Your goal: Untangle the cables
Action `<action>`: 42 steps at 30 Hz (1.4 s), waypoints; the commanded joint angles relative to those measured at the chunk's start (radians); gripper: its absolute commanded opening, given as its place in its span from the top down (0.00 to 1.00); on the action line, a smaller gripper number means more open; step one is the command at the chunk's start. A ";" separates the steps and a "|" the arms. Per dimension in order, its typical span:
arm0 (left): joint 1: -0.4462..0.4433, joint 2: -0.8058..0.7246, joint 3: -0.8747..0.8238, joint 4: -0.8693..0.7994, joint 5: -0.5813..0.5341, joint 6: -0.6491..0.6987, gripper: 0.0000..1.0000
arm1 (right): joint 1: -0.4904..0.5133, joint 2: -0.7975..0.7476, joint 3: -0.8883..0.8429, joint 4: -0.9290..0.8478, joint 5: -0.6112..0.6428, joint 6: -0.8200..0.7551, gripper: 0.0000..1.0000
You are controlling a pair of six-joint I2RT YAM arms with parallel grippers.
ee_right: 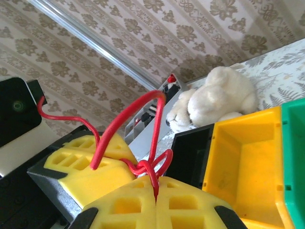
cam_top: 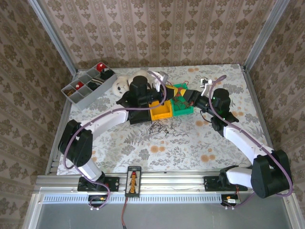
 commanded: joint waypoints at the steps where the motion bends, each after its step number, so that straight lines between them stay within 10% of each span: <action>1: 0.045 -0.069 -0.053 -0.036 -0.037 0.051 1.00 | -0.074 -0.005 -0.014 0.082 0.065 0.053 1.00; 16: 0.047 -0.068 0.008 -0.128 0.169 0.117 1.00 | -0.031 -0.087 0.200 -0.530 -0.064 -0.417 0.66; 42: 0.060 -0.052 0.050 -0.234 0.322 0.119 1.00 | 0.058 0.075 0.345 -0.752 -0.092 -0.615 0.87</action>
